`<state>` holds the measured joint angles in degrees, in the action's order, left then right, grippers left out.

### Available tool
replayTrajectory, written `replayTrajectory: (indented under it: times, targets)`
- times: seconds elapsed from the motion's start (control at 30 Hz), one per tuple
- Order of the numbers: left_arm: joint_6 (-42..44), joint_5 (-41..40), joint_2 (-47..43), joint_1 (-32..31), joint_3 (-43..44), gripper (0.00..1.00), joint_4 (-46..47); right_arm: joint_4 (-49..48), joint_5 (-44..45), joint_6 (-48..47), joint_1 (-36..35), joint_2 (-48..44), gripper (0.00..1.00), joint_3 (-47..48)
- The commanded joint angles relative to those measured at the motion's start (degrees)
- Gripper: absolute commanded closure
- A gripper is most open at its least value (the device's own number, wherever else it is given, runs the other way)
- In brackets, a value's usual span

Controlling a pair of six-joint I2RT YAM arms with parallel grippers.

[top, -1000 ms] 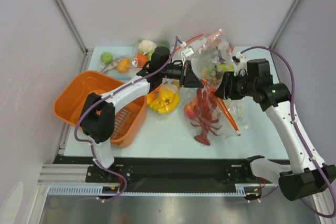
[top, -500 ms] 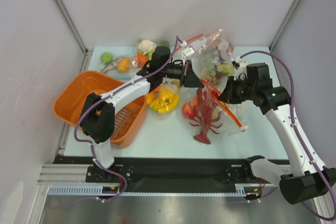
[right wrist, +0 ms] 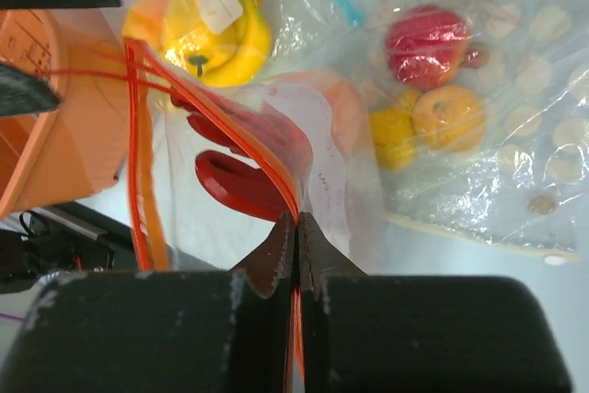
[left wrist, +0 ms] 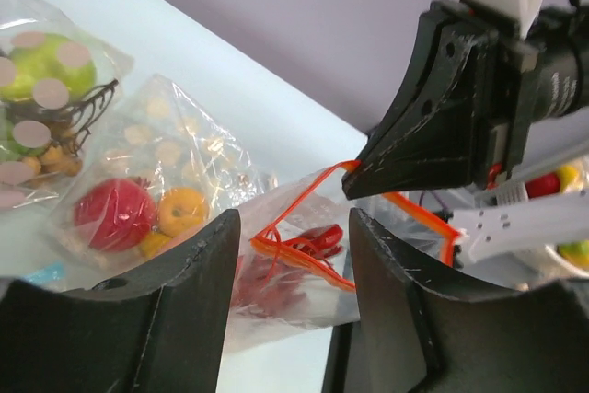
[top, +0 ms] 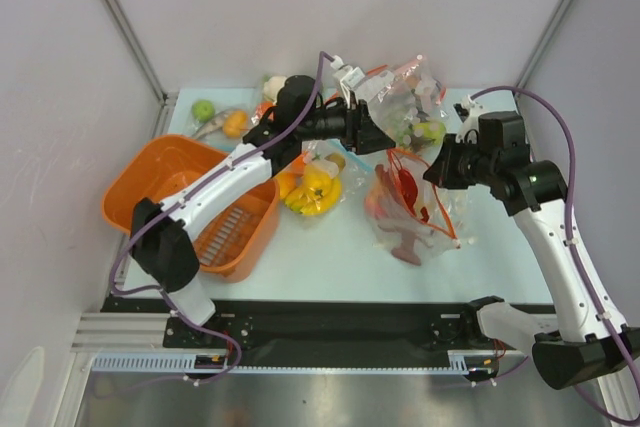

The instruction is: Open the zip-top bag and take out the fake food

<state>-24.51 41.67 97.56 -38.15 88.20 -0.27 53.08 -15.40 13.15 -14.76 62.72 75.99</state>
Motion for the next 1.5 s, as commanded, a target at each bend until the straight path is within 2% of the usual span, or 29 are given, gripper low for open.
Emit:
replayTrajectory:
  times: [0.0,0.17,0.37,0.57,0.63,0.73,0.8,0.93,1.07,1.3,1.47]
  targets:
    - [-4.5,-8.1,-3.5,-2.0,3.3,0.43,-5.3,-1.1,2.7,1.9,0.1,-0.8,1.0,3.6]
    - [-7.8,-11.5,-2.6,-4.2,4.4,0.42,-14.1,-2.3,1.9,3.1,-0.3,-1.1,1.0,2.2]
    - [-7.1,-15.6,-0.2,-6.7,10.4,0.42,-25.5,-3.7,6.3,5.6,-3.1,-1.7,1.0,2.1]
    - [-4.8,-26.0,-4.1,-8.1,10.8,0.39,-29.9,-3.9,12.2,8.1,-3.8,-2.1,1.0,3.1]
    - [-3.8,-32.9,-7.0,-8.6,10.7,0.32,-30.7,-3.8,14.1,8.5,-4.0,-2.2,1.0,4.0]
    - [-2.3,-39.4,-10.3,-9.4,11.0,0.31,-30.6,-3.8,17.9,8.7,-5.0,-2.2,1.0,5.6]
    - [-2.0,-39.5,-10.8,-9.7,12.4,0.31,-30.8,-3.9,20.4,9.1,-5.4,-2.2,1.0,6.4]
    - [-4.0,-34.3,-9.8,-9.9,13.8,0.31,-31.4,-4.5,23.2,9.4,-6.8,-1.5,1.0,8.8]
    - [-7.2,-29.6,-10.6,-10.3,10.5,0.32,-25.9,-4.9,27.1,9.3,-9.0,-0.3,1.0,10.0]
    - [-11.2,-23.0,-7.4,-11.7,12.1,0.32,-19.7,-9.7,29.5,11.5,-14.8,1.8,1.0,4.6]
    - [-10.7,-20.8,-3.1,-12.2,14.6,0.31,-23.7,-12.9,28.8,12.8,-15.3,2.7,1.0,1.5]
